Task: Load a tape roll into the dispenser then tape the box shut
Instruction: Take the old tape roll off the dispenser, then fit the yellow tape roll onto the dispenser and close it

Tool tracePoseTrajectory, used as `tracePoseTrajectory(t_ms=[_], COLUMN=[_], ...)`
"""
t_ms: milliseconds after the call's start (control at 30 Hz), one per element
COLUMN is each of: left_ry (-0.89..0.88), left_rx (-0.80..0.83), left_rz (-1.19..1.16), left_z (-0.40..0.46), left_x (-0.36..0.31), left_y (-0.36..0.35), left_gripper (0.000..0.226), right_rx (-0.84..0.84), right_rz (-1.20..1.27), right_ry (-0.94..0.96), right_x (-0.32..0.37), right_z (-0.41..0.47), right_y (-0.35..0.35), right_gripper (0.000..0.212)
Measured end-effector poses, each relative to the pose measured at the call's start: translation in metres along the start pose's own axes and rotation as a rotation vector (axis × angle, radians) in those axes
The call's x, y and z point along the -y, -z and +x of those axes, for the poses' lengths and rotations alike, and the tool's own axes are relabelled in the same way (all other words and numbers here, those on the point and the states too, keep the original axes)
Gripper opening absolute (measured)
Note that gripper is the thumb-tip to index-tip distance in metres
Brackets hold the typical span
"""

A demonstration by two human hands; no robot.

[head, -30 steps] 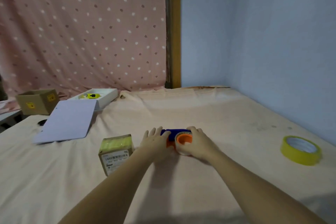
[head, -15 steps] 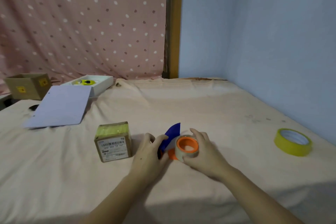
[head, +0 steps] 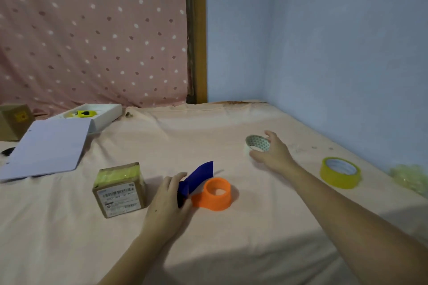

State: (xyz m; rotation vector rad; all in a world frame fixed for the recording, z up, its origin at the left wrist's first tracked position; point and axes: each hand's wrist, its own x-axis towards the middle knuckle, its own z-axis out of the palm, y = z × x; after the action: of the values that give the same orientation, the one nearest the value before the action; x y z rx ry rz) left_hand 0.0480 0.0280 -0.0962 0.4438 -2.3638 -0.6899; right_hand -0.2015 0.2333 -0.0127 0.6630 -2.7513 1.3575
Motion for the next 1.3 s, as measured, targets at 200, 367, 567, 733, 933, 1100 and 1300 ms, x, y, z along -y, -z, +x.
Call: tracePoseTrajectory(t_ms=[200, 367, 567, 733, 933, 1100, 1300], left_ry=[0.069, 0.103, 0.148, 0.153, 0.152, 0.158, 0.174], left_rx=[-0.004, -0.023, -0.018, 0.004, -0.003, 0.003, 0.013], left_rz=[-0.019, -0.049, -0.129, -0.143, -0.130, -0.135, -0.157], left_z=[0.001, 0.001, 0.005, 0.004, 0.001, 0.001, 0.001], left_x=[0.004, 0.005, 0.011, 0.007, 0.000, -0.003, -0.005], left_y=[-0.001, -0.001, -0.001, -0.001, 0.001, 0.003, 0.005], left_gripper=[0.060, 0.055, 0.054, 0.063, 0.065, 0.068, 0.070], right_rx=[0.120, 0.158, -0.088, -0.036, -0.028, -0.160, -0.195], right_rz=[-0.149, -0.166, -0.334, -0.335, -0.346, -0.330, -0.157], right_ry=[-0.044, 0.087, 0.070, -0.163, -0.197, -0.131, 0.159], right_x=[-0.031, -0.042, -0.091, -0.137, -0.174, -0.168, -0.104], right_z=[-0.003, -0.014, -0.019, -0.036, -0.041, -0.044, -0.051], right_y=[-0.012, 0.009, 0.104, 0.151, 0.139, 0.133, 0.105], right_gripper=[0.108, 0.106, 0.062, 0.096, 0.058, 0.037, 0.028])
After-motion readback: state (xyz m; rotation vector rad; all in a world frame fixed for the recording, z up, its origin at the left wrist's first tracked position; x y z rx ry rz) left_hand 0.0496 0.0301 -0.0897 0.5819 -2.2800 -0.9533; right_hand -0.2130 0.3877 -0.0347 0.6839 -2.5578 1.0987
